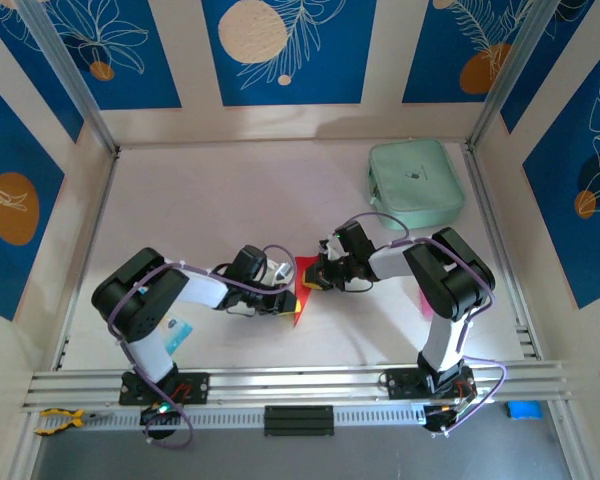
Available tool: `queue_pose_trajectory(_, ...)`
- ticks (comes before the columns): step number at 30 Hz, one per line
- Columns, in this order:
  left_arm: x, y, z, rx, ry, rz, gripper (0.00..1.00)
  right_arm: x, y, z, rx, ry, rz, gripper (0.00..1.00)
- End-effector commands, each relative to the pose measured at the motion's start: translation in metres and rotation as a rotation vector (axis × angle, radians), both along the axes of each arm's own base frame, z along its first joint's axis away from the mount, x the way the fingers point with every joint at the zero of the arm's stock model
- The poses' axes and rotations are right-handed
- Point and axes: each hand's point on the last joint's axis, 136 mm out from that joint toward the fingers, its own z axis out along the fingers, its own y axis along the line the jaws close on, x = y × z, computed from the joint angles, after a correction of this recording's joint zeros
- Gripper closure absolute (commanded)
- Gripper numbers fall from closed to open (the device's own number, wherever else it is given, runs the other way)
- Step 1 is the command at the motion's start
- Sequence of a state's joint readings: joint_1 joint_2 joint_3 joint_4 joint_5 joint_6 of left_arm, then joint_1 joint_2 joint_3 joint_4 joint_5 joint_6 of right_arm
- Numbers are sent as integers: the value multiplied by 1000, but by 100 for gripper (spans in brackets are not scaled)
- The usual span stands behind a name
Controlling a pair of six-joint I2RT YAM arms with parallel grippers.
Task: Fold a paper plane with a square sheet of paper (pick it up from the middle)
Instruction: Fold the wing for the fifth time at the center of the table.
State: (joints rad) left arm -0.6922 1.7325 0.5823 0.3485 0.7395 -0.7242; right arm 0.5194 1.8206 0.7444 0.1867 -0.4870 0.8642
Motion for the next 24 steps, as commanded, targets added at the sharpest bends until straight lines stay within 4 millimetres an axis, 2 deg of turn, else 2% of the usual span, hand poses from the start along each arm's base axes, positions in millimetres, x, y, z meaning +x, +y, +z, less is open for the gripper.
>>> queue_pose_trajectory(1,-38,18,-20,95,128,-53,90,-18,-27,-43,-189,102,-51,91)
queue_pose_trajectory(6,-44,19,-21,114,130,-65,87,-19,-29,-45,-201,107,-53,91)
queue_pose_trajectory(7,-45,20,-22,116,130,-66,89,-19,-29,-45,-201,106,-53,91)
queue_pose_trajectory(8,-46,20,-22,117,128,-68,97,-19,-29,-45,-202,106,-55,91)
queue_pose_trajectory(9,-47,20,-23,120,132,-73,100,-19,-30,-45,-204,108,-57,91)
queue_pose_trajectory(15,-53,26,-28,163,137,-80,100,-20,-31,-48,-216,114,-59,91)
queue_pose_trajectory(17,-55,27,-28,168,143,-83,91,-21,-32,-48,-221,118,-62,92)
queue_pose_trajectory(19,-56,28,-27,172,144,-85,88,-21,-32,-49,-223,119,-62,92)
queue_pose_trajectory(20,-57,29,-27,172,143,-85,88,-21,-32,-49,-224,118,-62,92)
queue_pose_trajectory(23,-60,29,-27,175,143,-90,100,-21,-32,-50,-226,118,-63,92)
queue_pose_trajectory(24,-61,30,-27,176,144,-91,100,-21,-32,-50,-226,118,-63,92)
